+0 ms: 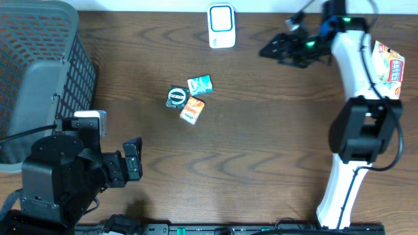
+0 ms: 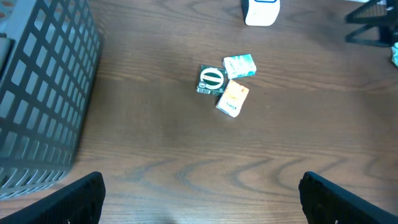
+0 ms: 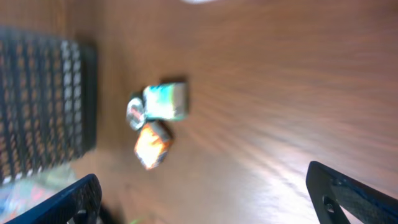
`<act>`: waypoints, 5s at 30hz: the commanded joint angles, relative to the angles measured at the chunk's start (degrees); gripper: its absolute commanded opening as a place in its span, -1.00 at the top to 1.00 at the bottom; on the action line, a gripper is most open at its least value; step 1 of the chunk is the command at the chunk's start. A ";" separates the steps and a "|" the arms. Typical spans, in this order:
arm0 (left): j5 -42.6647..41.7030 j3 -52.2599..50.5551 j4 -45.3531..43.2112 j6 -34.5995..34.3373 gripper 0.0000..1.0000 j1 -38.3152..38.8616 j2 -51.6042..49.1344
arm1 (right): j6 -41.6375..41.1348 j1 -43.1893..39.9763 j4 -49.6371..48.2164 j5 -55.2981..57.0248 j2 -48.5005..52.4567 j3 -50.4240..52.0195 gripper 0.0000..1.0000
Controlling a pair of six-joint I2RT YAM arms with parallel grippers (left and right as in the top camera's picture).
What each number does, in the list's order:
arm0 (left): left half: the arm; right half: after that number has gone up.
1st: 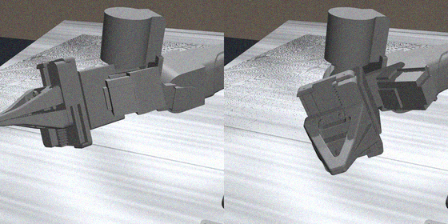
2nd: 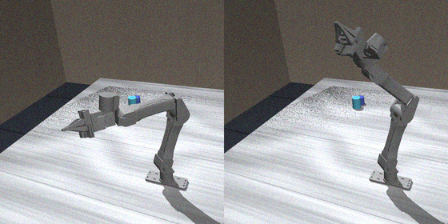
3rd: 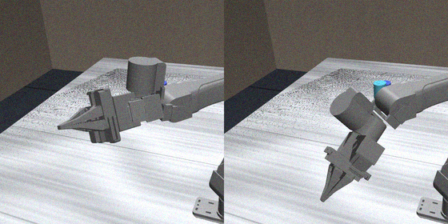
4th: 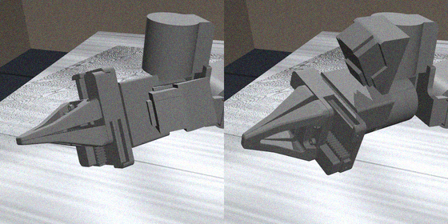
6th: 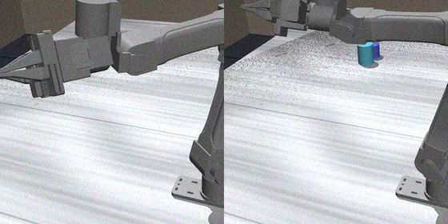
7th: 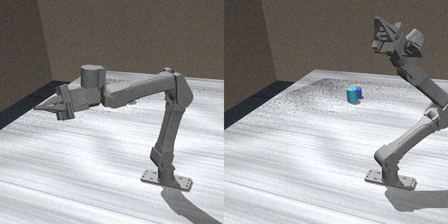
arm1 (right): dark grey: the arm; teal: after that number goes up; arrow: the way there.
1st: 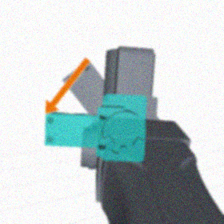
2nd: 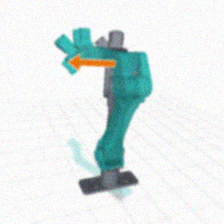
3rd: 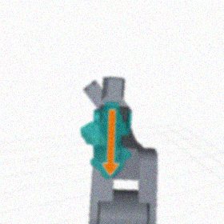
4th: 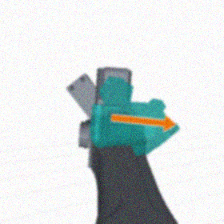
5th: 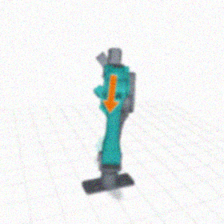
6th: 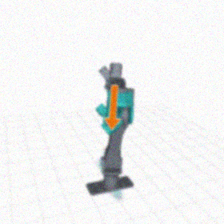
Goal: Scan the item barcode
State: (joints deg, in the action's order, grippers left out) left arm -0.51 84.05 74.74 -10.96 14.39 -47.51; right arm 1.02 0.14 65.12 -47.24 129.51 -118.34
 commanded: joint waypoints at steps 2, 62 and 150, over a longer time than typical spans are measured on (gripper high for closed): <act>0.09 0.52 0.07 -0.72 -0.95 -0.20 0.04 | 1.86 7.48 1.27 0.20 -0.02 0.87 -0.99; 0.11 0.52 0.07 -0.72 -0.96 -0.20 0.04 | -2.69 35.26 -11.52 33.18 5.68 3.74 0.31; 0.09 0.52 0.07 -0.72 -0.96 -0.20 0.04 | 0.37 37.68 -9.57 40.48 7.96 3.93 0.98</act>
State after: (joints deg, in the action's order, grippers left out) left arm -0.51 84.05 74.74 -10.96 14.39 -47.51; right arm 0.75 37.85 53.15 -8.40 136.81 -114.56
